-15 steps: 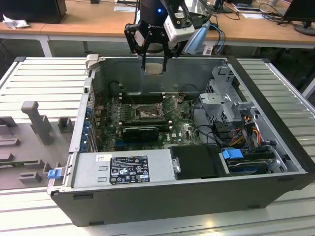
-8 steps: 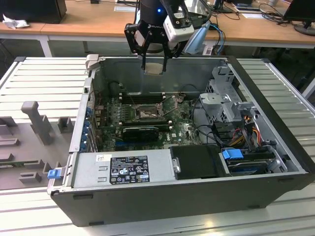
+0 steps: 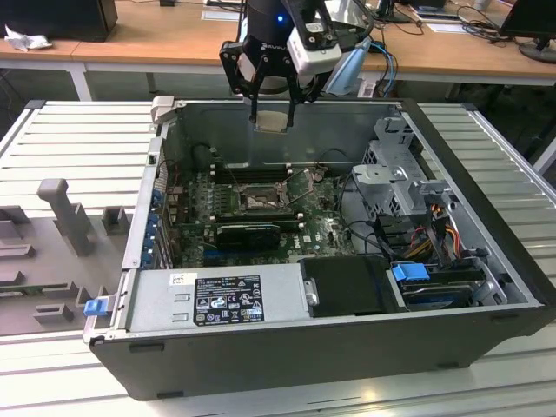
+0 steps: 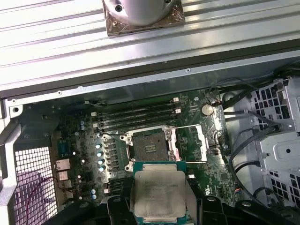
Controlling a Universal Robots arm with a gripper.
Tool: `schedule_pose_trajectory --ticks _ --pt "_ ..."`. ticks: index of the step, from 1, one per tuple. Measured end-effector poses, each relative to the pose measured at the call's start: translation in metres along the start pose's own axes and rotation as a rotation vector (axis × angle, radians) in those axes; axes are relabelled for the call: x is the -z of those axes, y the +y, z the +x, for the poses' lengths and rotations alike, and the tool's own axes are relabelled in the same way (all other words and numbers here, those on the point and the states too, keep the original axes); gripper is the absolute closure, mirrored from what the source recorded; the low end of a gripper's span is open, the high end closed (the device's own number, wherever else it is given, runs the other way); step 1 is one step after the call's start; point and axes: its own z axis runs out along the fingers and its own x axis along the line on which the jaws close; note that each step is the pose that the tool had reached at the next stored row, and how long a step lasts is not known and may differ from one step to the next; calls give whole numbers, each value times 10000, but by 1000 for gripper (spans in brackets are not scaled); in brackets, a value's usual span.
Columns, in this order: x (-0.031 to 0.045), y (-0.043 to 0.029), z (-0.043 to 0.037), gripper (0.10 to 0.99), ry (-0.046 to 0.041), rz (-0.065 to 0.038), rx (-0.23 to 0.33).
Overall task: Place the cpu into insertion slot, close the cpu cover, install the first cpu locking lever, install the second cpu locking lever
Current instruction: 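Place the cpu into insertion slot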
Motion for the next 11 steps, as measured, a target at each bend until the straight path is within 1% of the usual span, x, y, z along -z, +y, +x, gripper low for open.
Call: schedule_pose_trajectory --ticks 11 --pt "-1 0 0 557 -28 -6 -305"
